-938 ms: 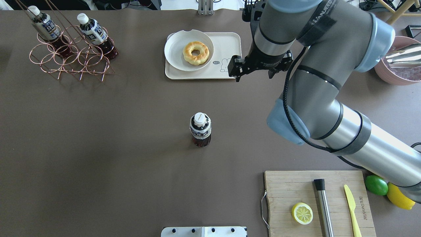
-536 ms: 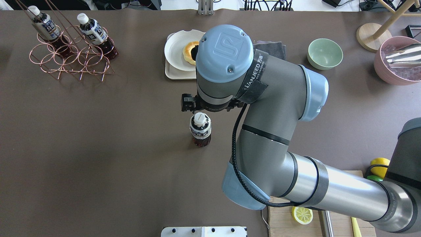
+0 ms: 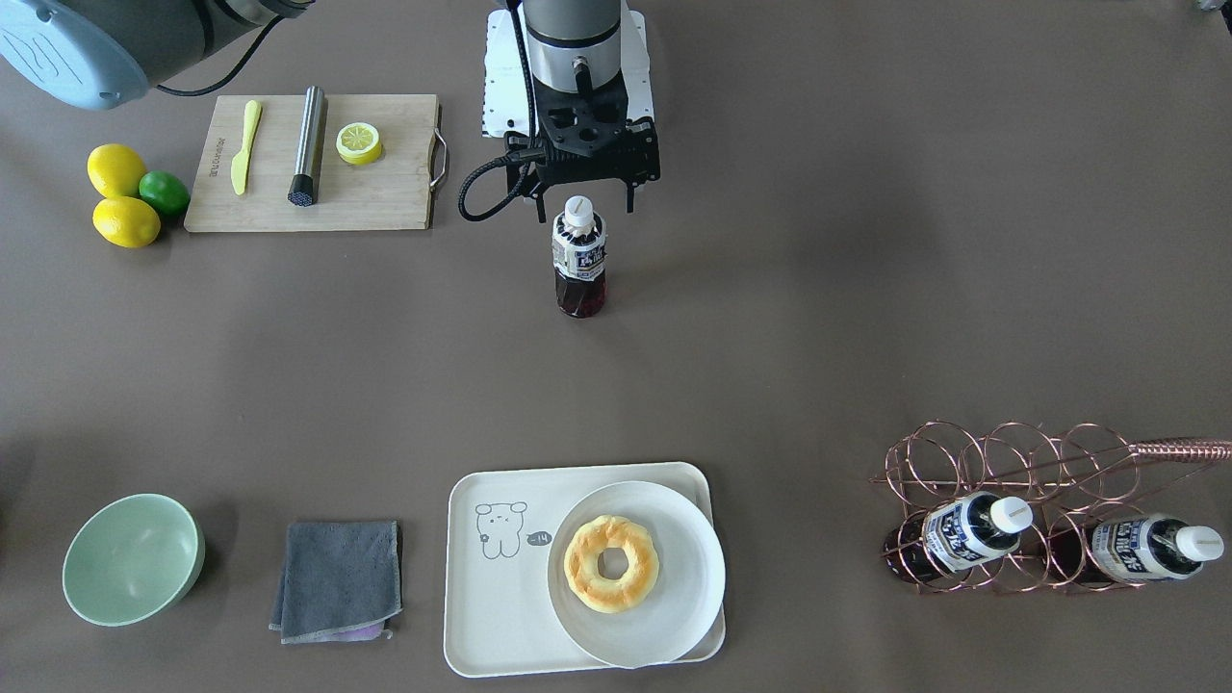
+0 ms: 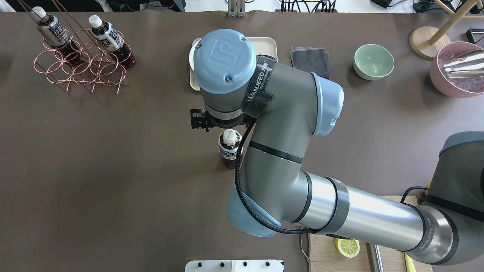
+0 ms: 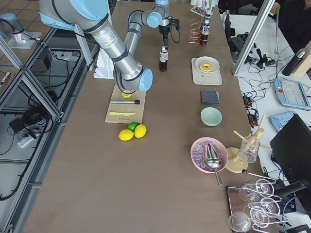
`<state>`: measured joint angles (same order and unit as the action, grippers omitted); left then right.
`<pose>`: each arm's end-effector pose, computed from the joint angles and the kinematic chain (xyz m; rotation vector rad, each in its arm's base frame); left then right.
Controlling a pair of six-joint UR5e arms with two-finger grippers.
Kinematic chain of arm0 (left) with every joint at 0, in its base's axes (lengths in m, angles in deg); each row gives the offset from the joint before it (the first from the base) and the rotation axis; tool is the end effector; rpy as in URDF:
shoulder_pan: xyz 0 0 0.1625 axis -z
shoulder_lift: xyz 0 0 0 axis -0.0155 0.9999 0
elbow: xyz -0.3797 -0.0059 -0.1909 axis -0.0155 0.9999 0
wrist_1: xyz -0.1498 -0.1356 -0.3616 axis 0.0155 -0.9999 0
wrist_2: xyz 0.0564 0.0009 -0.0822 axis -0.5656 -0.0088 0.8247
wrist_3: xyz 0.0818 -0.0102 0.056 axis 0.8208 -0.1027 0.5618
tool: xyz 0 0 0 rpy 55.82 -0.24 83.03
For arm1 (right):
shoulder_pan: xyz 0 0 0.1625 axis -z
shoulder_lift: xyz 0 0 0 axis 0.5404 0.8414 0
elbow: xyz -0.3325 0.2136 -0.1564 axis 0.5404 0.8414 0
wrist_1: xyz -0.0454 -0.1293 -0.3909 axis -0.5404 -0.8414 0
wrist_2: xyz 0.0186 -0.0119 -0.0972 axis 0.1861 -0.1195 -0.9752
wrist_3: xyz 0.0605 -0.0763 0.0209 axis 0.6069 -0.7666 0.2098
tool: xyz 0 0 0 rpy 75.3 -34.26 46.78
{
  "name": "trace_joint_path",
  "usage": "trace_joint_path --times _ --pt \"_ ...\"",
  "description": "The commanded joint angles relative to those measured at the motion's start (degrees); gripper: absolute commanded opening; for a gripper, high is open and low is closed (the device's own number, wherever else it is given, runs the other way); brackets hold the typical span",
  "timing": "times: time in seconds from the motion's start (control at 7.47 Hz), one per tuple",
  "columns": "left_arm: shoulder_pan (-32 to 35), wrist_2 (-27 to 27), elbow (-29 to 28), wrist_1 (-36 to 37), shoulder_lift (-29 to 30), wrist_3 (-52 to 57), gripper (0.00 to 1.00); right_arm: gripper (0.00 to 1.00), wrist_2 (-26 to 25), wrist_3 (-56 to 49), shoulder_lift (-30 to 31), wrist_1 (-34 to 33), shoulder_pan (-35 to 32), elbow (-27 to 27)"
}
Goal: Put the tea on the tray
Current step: 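Close the right gripper on the bottle cap and lift it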
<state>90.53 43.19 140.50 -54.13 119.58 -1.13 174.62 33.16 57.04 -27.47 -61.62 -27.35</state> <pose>-0.0706 -0.5161 0.5616 0.1326 0.6439 -0.0299 -0.5167 -0.4118 0.0503 0.1720 -0.8031 -0.0398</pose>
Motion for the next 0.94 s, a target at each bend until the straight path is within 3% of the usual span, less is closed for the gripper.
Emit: trace_joint_path --times 0.0,0.27,0.8 --pt "-0.09 0.00 -0.74 -0.28 0.28 -0.09 0.98 0.88 -0.53 -0.75 0.06 -0.01 -0.36 1.34" --pt "-0.09 0.00 -2.31 -0.46 1.42 0.00 0.98 0.76 -0.62 -0.75 0.23 0.08 -0.19 1.43" --pt "-0.09 0.00 -2.41 -0.46 1.95 0.00 0.98 0.72 -0.18 0.39 0.41 0.08 0.51 0.99"
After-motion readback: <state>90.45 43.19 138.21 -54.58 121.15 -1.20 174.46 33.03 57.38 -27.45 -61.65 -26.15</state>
